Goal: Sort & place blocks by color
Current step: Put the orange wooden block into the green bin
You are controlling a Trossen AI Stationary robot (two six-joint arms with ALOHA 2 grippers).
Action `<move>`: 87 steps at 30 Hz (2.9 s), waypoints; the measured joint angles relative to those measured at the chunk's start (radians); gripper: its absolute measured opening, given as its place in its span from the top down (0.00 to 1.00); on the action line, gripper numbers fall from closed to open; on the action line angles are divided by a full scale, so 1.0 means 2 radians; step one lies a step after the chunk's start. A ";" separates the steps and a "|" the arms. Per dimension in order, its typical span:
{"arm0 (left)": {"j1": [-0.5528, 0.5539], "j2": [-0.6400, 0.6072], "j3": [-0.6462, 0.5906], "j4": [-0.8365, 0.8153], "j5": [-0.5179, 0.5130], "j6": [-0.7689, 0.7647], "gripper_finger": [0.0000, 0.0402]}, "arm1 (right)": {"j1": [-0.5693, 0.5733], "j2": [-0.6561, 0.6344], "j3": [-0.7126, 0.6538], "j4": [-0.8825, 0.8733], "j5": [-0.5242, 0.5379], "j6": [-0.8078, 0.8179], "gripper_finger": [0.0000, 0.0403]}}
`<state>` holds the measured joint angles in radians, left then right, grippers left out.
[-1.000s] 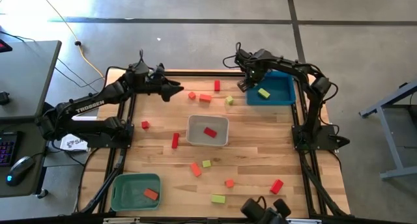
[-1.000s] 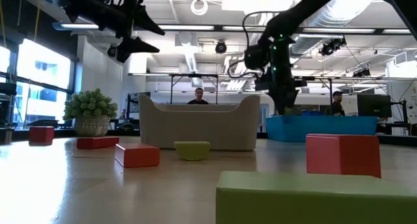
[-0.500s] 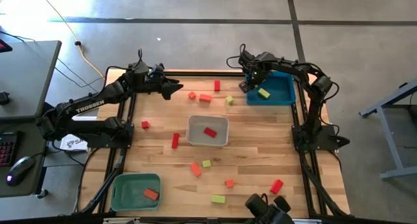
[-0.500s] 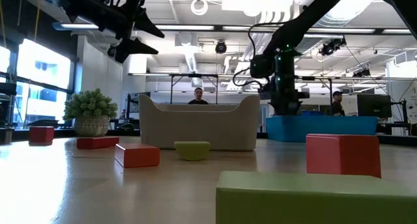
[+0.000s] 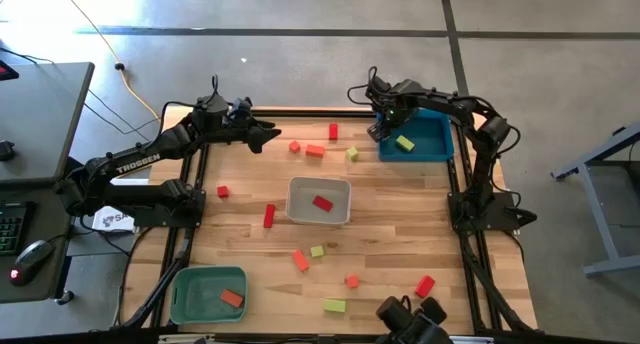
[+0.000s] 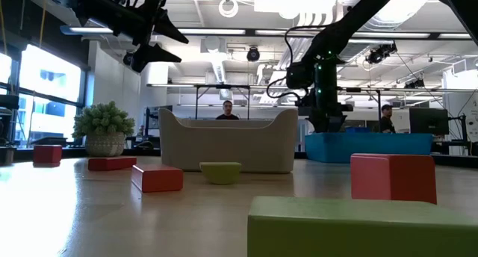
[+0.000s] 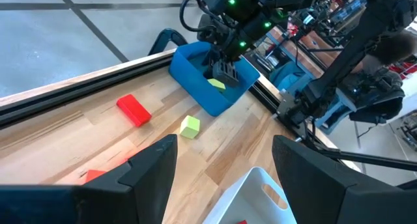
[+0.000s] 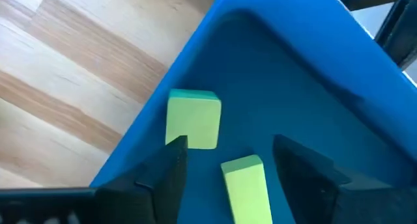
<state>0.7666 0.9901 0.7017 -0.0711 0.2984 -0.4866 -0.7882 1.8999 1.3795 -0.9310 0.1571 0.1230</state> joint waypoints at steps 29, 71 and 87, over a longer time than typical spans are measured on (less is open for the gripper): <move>-0.001 0.000 0.000 -0.015 -0.063 -0.003 0.40 | 0.104 -0.054 0.072 0.246 -0.208 -0.129 0.46; -0.001 0.000 0.000 -0.045 -0.063 0.006 0.40 | 0.168 0.119 0.072 0.285 -0.150 -0.224 0.46; -0.001 0.000 0.000 -0.045 -0.063 0.010 0.40 | 0.172 0.123 0.072 0.285 -0.131 -0.238 0.50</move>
<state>0.7650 0.9901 0.7017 -0.1616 0.1722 -0.4675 -0.4442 2.1460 1.5227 -0.3615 -0.1050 -0.3528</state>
